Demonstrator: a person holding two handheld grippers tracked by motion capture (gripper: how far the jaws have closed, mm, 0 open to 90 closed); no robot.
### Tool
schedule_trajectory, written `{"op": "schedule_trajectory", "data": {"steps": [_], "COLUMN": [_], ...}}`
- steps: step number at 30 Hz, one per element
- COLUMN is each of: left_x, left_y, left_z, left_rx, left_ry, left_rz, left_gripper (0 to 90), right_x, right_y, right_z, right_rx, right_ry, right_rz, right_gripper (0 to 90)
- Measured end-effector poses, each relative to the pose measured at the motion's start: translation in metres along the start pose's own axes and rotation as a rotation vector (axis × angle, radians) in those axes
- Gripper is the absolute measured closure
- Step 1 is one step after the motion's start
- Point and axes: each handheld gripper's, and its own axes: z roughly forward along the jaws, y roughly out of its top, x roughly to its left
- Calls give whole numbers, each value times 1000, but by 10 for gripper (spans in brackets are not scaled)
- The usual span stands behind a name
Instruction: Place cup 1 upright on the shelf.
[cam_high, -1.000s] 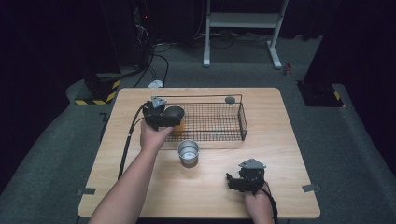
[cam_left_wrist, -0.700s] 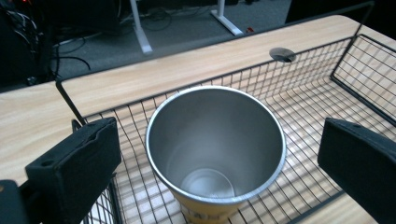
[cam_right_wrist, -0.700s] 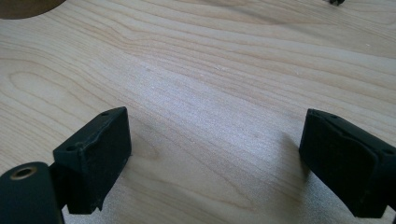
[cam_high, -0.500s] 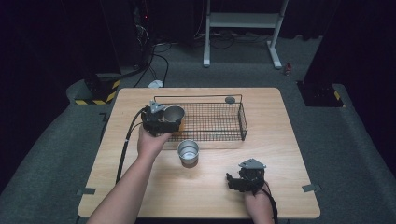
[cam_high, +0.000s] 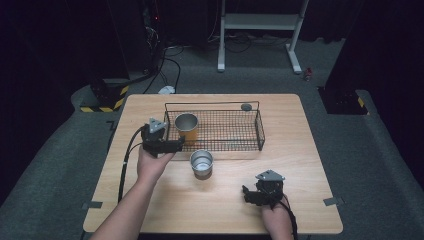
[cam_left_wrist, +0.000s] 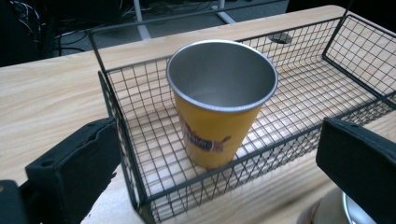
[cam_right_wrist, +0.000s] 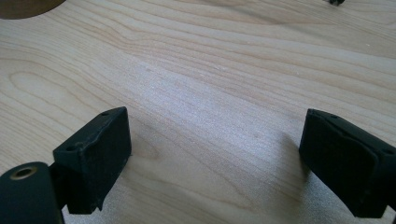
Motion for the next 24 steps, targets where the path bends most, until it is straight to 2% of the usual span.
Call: {"op": "schedule_trajectory", "data": {"steps": [8,15,24], "left_x": [6,7,9], "left_y": [-17,-28,-49], "left_z": [-12,-21,-30], "left_rx": [7,6,28], "left_ry": [-10,-21,-53], "left_rz": [2,8,10], "left_gripper": [5,5,6], "right_x": [0,0,0], "right_y": [0,0,0], "right_z": [0,0,0], "right_rx": [0,0,0], "right_ry": [0,0,0], "right_rz": [0,0,0], "right_gripper": [91,91,91]}}
